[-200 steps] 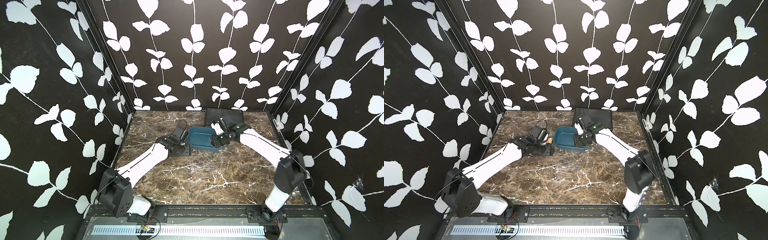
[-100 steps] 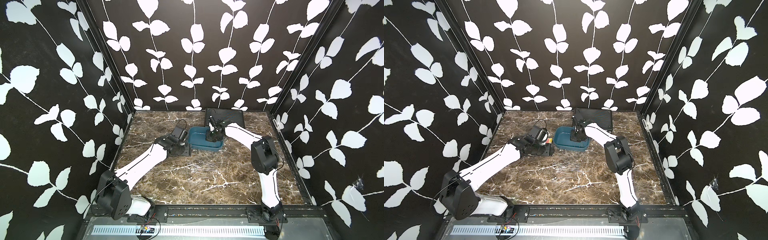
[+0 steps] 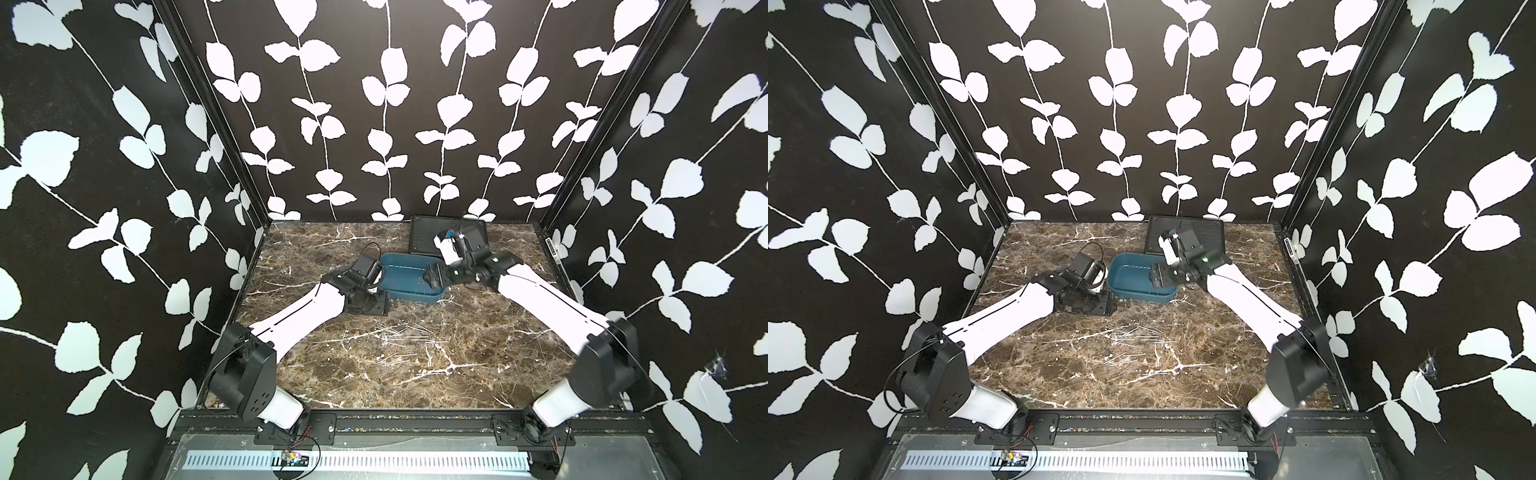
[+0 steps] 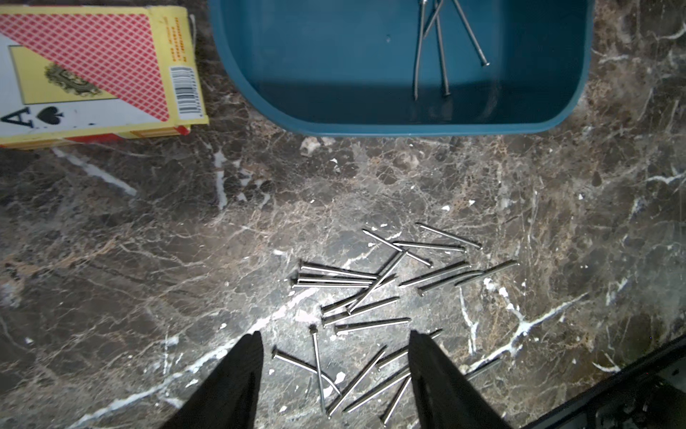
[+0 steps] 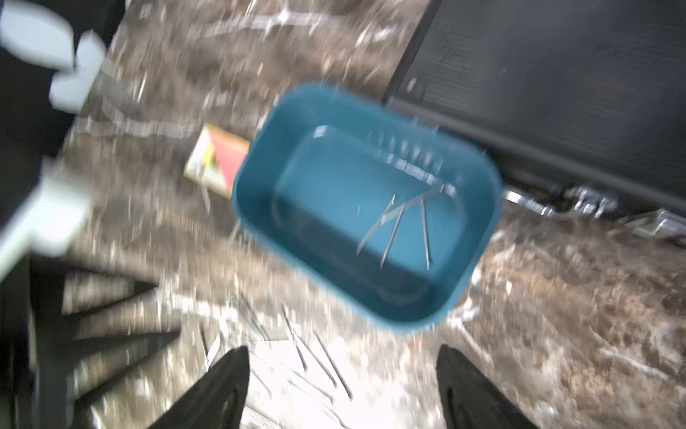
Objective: Put the nails on the desktop into the storage box
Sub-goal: Place the nail in the storage box, then pick up the nail from the center of the board.
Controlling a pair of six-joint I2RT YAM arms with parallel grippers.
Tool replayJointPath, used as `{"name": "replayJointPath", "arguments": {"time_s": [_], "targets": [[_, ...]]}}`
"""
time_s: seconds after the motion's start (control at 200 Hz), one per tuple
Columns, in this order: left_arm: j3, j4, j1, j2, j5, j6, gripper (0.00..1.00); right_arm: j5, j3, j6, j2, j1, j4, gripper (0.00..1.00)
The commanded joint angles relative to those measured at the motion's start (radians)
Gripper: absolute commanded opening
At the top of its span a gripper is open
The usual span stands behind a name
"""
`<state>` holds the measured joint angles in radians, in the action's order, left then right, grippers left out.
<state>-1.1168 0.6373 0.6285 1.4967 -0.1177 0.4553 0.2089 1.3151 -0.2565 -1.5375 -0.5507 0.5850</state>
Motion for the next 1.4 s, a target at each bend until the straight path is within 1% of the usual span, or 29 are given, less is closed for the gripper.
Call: {"name": "replayJointPath", "arguments": {"time_s": [0.0,0.025,0.06,0.115,0.155,0.215,0.325,0.46,0.49,0.59,0.715,0.98,1.26,1.395], "targets": [[0.023,-0.024,0.011,0.005,-0.023,-0.004,0.64,0.164,-0.075,0.239,0.007,0.005,0.054,0.77],[0.027,-0.028,0.01,0.006,-0.024,-0.003,0.64,0.178,-0.064,0.305,0.0,0.001,0.105,0.75],[0.029,-0.034,0.011,0.006,-0.026,0.003,0.64,0.167,-0.046,0.392,-0.018,-0.007,0.186,0.74],[0.031,-0.04,0.01,0.008,-0.028,0.011,0.64,0.113,-0.022,0.514,-0.045,-0.022,0.296,0.72],[0.03,-0.043,0.011,0.007,-0.028,0.014,0.64,0.071,-0.03,0.579,-0.054,-0.032,0.326,0.71],[0.03,-0.044,0.013,0.005,-0.025,0.017,0.64,0.04,-0.064,0.629,-0.043,-0.037,0.303,0.68],[0.035,-0.039,0.013,-0.007,-0.015,0.02,0.64,0.018,-0.128,0.662,-0.027,-0.041,0.23,0.68],[0.041,-0.034,0.012,-0.016,-0.009,0.014,0.65,0.011,-0.155,0.789,-0.054,-0.084,0.272,0.7],[0.041,-0.033,0.011,-0.016,-0.008,0.013,0.65,-0.009,-0.166,0.796,-0.082,-0.098,0.264,0.7],[0.042,-0.037,0.012,-0.012,-0.01,0.016,0.65,-0.037,-0.187,0.799,-0.099,-0.132,0.24,0.69],[0.031,-0.035,0.012,0.001,-0.012,0.01,0.65,-0.076,-0.212,0.81,-0.124,-0.168,0.225,0.66],[0.004,-0.015,0.011,0.025,-0.004,-0.013,0.65,-0.144,-0.256,0.796,-0.15,-0.19,0.149,0.64],[-0.006,0.006,0.011,0.022,0.017,-0.027,0.65,-0.168,-0.267,0.802,-0.192,-0.192,0.105,0.6],[-0.002,0.016,0.011,0.018,0.024,-0.028,0.65,-0.145,-0.279,0.813,-0.209,-0.201,0.099,0.53]]}}
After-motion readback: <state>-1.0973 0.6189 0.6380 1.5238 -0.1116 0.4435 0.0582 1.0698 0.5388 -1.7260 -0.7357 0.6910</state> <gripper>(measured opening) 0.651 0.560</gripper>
